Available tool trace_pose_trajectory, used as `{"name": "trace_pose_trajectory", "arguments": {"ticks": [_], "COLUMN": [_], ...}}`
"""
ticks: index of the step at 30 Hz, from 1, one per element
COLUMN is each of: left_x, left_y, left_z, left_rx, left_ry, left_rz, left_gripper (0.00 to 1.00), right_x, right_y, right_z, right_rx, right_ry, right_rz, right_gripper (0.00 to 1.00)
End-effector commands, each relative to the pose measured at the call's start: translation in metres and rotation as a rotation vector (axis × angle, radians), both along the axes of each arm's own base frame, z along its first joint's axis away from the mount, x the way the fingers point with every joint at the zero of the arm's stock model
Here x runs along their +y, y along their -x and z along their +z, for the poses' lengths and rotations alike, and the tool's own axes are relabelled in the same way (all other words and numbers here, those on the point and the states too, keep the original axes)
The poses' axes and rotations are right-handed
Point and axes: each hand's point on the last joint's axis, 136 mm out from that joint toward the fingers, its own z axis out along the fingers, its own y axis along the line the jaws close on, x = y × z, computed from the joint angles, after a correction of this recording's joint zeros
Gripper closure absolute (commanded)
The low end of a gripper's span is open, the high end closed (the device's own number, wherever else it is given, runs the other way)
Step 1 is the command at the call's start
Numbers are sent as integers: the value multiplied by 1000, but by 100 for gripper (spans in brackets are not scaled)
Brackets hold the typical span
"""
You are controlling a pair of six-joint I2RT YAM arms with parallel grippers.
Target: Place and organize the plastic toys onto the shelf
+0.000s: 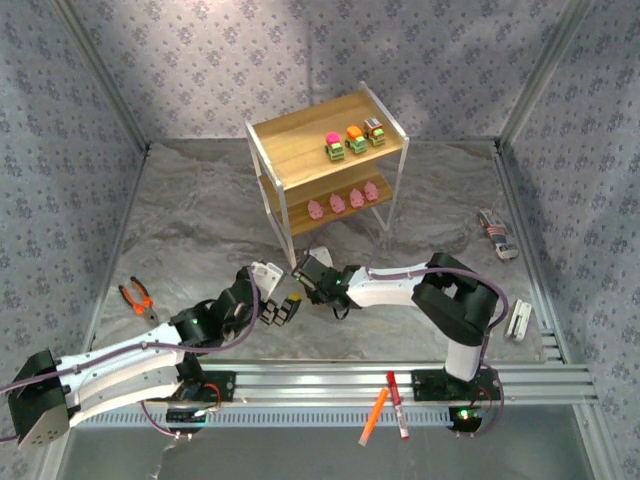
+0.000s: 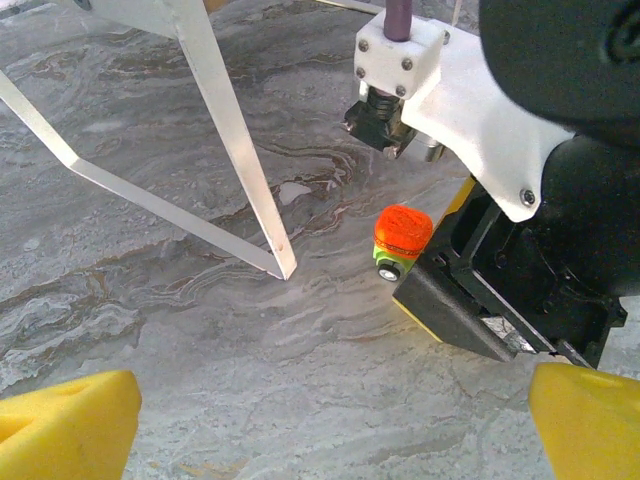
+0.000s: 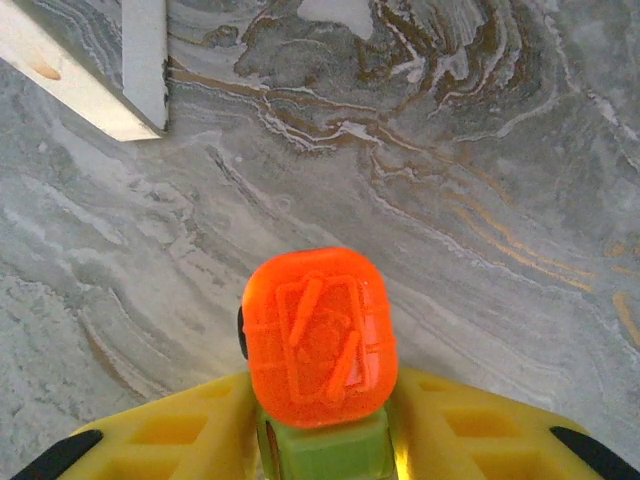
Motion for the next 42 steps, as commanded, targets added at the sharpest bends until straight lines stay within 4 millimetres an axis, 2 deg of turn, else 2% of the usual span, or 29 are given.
{"name": "trace_pose_trajectory", "arguments": {"ticks": [1,14,24,42], "left_x": [-1,-1,-1,1], "left_y": [-6,-6,-6,-3], "left_z": [14,15,14,20], "left_rx": [-16,-17,-15,-32], "left_ry": [33,33,33,64], "left_rz": [28,29,30,20], "left_gripper": [0,1,0,1], "right_x": [1,0,0,-5], "right_y": [-3,-3,-1,1], "right_z": [-5,-8,7,21], "right_rx": [-5,-7,-37,-58], "right_ry": [36,45,41,27], "right_rz": [6,2,6,-7], "right_gripper": [62,68,69,70]}}
